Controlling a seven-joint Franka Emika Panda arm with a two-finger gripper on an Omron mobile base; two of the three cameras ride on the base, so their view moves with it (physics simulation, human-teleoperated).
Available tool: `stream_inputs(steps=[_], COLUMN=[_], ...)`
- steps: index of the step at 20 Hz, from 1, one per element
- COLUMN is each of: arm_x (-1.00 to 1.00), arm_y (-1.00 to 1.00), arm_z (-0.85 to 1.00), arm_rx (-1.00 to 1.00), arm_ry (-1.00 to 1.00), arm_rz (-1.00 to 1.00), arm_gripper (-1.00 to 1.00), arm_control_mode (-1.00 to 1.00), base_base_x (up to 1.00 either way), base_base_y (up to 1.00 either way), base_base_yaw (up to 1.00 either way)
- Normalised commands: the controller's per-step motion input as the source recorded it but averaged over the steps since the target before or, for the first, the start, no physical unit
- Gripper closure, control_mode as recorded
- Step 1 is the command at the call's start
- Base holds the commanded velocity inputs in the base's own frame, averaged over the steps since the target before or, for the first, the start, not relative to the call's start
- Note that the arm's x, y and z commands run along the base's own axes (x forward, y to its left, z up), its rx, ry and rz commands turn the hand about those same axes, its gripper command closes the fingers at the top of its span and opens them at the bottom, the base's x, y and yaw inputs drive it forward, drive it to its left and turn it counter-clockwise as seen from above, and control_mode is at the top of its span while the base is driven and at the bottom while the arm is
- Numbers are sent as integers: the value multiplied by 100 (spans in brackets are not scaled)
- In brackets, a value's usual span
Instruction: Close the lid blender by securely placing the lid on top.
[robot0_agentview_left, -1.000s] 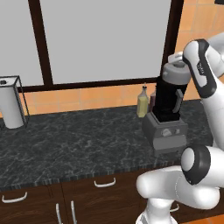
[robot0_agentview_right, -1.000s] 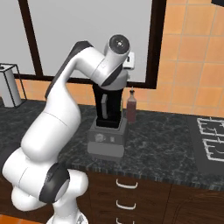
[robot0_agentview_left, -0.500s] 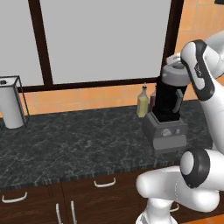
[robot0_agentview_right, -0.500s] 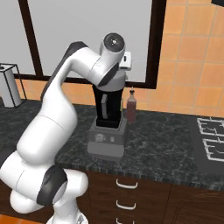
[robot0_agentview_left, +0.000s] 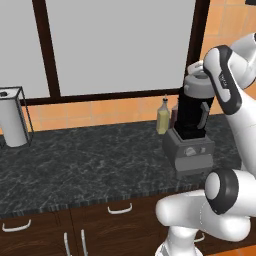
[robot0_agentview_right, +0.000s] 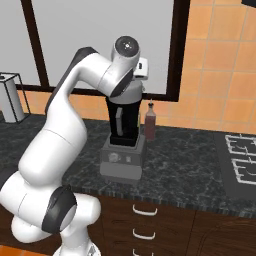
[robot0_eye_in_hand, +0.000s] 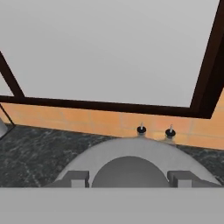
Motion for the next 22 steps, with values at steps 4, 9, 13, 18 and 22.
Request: stream_inputs(steps=[4,9,13,18,22], arm_x=[0,0,0,0,0], arm_y=[19,28,21,16,7], arm_z=[14,23,32,45,36], arm_rx=[0,0,0,0,0], arm_ry=[0,0,0,-6,-10], arm_rz=[0,0,0,0,0], arm_gripper=[100,100,100,100,100], arm_control_mode=[-100,-100,-100,-100,-100], base_base_x=[0,0,0,0,0], base_base_y=[0,0,0,0,0], base_base_yaw=[0,0,0,0,0])
